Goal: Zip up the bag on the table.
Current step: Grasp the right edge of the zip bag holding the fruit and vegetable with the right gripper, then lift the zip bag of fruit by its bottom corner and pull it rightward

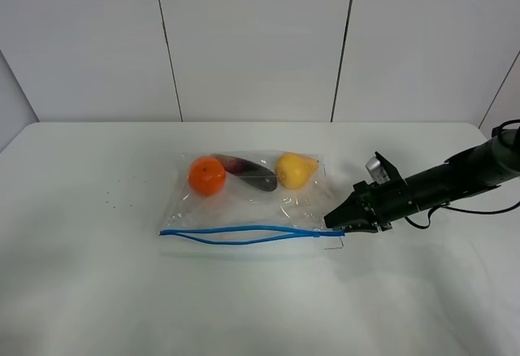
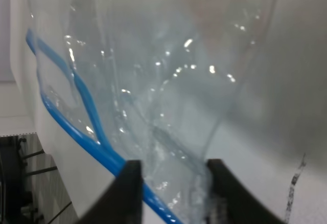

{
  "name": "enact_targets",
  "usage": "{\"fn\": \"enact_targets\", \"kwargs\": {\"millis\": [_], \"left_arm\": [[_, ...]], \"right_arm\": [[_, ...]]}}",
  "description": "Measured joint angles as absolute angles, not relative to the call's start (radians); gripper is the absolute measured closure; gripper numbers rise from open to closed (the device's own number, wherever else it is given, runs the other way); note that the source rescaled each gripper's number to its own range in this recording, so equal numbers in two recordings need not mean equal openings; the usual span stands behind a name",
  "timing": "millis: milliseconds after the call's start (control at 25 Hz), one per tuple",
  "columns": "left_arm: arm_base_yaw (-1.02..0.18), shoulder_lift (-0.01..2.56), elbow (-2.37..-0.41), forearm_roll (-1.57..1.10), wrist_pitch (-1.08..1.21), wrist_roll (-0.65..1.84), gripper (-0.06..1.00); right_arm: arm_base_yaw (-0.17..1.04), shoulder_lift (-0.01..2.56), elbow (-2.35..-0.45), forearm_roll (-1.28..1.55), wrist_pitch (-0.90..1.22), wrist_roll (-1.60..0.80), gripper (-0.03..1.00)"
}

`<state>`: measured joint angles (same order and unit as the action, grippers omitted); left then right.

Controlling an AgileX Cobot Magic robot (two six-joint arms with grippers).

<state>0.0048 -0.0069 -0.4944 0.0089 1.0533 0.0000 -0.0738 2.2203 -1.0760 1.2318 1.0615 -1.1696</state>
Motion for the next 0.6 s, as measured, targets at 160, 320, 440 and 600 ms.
{"fn": "enact_targets", "kwargs": {"millis": [160, 320, 440, 600], "left_arm": [[0.005, -0.007, -0.494, 0.009, 1.053, 0.0, 0.07], [0.005, -0.007, -0.494, 0.009, 1.053, 0.0, 0.07], [0.005, -0.007, -0.494, 0.009, 1.053, 0.0, 0.07], [0.005, -0.007, -0.494, 0.009, 1.053, 0.0, 0.07]], "right_arm": [[-0.074, 2.22, -1.076, 1.223, 1.061, -1.17, 0.97], [-0.074, 2.22, -1.076, 1.222, 1.064, -1.17, 0.96], [-0.074, 2.22, -1.076, 1.228, 1.083, -1.17, 0.96], [-0.074, 2.22, -1.076, 1.283, 1.16, -1.17, 0.96]]}}
